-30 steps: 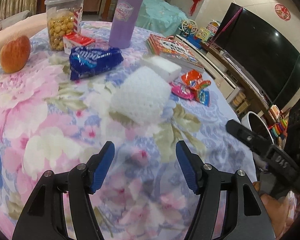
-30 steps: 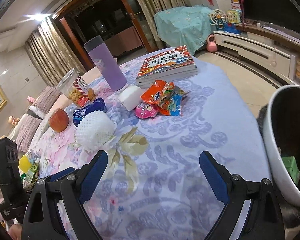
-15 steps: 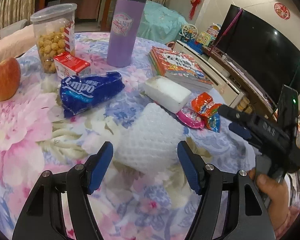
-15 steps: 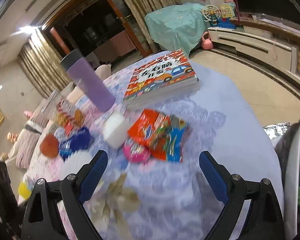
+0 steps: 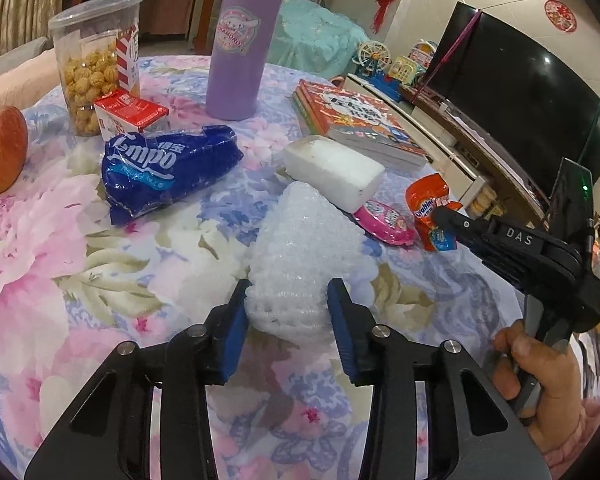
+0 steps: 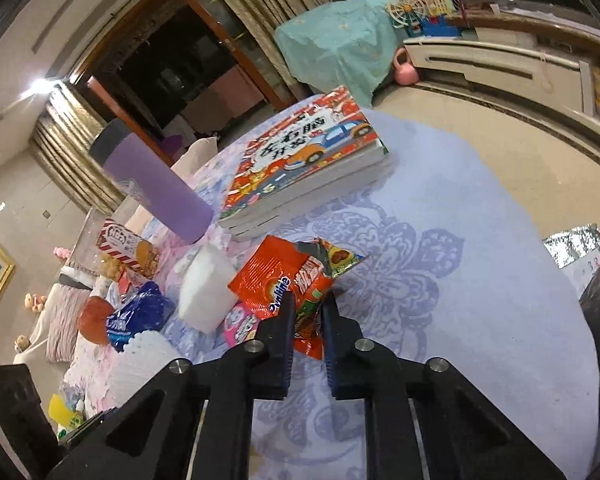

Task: Collect trash
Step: 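Grasp the white foam net with left tool while right tool grasps the orange snack bag, then carry foam net and orange bag over the bin and open both tools, then withdraw both open tools and move toward the blue bag and pink bottle, then grasp the blue Ampo bag with left tool while right tool grasps the pink AD bottle, then carry blue bag and pink bottle over the bin and open both tools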

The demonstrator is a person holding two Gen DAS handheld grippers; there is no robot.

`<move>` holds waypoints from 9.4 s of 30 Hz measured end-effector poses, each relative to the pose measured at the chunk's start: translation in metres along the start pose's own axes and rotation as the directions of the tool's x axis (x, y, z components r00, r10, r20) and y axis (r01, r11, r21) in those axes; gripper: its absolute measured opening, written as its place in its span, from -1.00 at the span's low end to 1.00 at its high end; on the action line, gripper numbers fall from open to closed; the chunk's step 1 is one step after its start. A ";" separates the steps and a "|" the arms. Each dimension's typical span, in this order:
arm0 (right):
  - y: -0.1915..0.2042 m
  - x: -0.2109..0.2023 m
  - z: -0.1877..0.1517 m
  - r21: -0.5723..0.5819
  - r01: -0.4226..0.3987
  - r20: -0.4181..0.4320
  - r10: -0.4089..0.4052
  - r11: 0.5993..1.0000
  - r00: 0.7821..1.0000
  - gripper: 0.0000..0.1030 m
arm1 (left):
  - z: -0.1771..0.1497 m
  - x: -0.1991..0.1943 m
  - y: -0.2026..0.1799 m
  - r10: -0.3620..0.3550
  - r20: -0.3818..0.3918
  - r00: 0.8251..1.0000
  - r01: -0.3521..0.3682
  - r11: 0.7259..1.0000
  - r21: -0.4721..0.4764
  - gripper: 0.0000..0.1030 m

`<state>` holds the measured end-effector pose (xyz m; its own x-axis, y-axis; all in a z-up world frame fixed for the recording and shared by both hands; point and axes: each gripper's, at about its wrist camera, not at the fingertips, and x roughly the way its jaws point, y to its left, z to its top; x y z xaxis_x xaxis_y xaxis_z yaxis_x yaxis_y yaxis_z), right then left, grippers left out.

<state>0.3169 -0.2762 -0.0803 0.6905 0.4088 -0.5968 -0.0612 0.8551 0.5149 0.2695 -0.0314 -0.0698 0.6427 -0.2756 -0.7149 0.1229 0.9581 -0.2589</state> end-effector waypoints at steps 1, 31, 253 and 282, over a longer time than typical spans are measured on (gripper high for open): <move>0.001 -0.002 0.000 -0.004 0.001 0.003 -0.001 1.000 1.000 -0.80 | -0.002 -0.003 -0.002 -0.004 0.003 1.000 0.004 1.000 0.006 -0.28; -0.009 -0.145 -0.076 -0.070 0.063 0.107 -0.056 0.996 0.993 -0.81 | -0.048 -0.048 -0.106 -0.160 -0.013 0.987 0.160 0.977 0.144 -0.29; -0.010 -0.155 -0.109 -0.135 0.098 0.038 -0.094 0.986 0.995 -0.02 | -0.071 -0.051 -0.084 -0.105 -0.069 0.992 0.115 0.980 0.165 -0.36; -0.065 -0.218 -0.099 -0.048 0.172 0.134 -0.164 0.984 0.977 -0.01 | -0.067 -0.048 -0.169 -0.180 -0.092 0.979 0.199 0.938 0.284 -0.36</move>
<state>0.0993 -0.3895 -0.0449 0.7812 0.2164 -0.5856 0.0237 0.9271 0.3741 0.1675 -0.1857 -0.0354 0.5378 -0.4493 -0.7134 0.4581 0.8661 -0.2001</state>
